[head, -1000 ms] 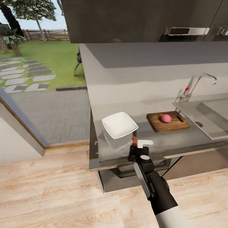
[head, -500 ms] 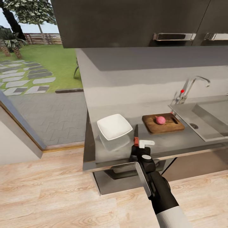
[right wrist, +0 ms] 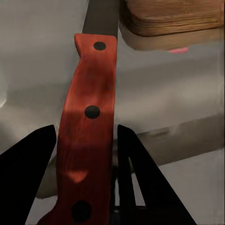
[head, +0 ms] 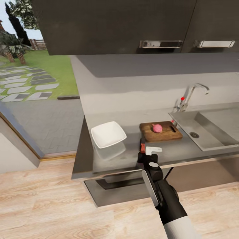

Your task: In the kitchen, take the Vidalia onion out of the sink, dice it on the chopping board with the paring knife, put the diced onion into the bowl on the countertop, then place both the paring knife and the chopping board into the sink.

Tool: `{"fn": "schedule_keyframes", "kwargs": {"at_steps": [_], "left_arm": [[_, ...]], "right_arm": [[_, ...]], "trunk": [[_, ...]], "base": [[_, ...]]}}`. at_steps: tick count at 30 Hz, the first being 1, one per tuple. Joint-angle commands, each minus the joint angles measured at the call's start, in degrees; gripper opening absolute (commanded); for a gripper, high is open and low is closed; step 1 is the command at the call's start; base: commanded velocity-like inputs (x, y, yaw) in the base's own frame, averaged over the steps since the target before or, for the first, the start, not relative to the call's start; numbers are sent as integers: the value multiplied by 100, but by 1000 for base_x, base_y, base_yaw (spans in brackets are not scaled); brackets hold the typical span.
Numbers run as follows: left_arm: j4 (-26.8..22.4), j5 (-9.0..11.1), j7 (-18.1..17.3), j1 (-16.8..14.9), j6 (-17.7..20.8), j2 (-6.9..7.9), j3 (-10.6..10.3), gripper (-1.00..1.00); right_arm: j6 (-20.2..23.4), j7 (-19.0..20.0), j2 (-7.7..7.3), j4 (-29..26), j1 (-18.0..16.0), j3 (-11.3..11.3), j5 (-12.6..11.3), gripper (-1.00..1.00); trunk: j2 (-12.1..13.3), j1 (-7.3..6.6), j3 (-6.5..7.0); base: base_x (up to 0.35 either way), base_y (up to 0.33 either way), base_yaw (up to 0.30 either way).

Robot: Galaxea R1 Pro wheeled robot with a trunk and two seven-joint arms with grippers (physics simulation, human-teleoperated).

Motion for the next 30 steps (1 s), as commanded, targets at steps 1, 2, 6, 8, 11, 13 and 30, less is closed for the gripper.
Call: {"fn": "schedule_keyframes", "kwargs": {"at_steps": [1, 2, 6, 8, 11, 13, 30], "left_arm": [[-9, 35, 4, 4, -5, -4, 7, 100], [-9, 35, 4, 4, -5, -4, 7, 100], [-15, 35, 4, 4, -8, -4, 7, 100], [-16, 35, 4, 4, -9, 0, 7, 100], [-18, 35, 4, 4, -12, 4, 7, 100], [-18, 35, 4, 4, -13, 4, 7, 100], [-20, 35, 4, 4, -13, 5, 7, 100]], "right_arm": [[19, -49, 0, -6, -5, 10, -46, -100], [19, -48, 0, -6, -5, 10, -47, -100], [18, -47, 0, -23, -5, 10, -52, -100], [18, -47, 0, -31, -5, 10, -52, -100], [18, -40, 0, -41, -5, 10, -53, -100], [18, -39, 0, -43, -5, 12, -57, -100], [13, -29, 0, -44, -5, 26, -70, -100]], "trunk": [[-6, 2, 3], [-6, 2, 12], [-6, 2, 49], [-6, 2, 67], [-6, 2, 94], [-6, 2, 113], [-6, 2, 268]], "base": [[0, -271, 81], [0, -271, 82], [0, -183, 84], [0, -55, 85], [0, -17, 87], [0, -5, 91], [0, -1, 96]]}}
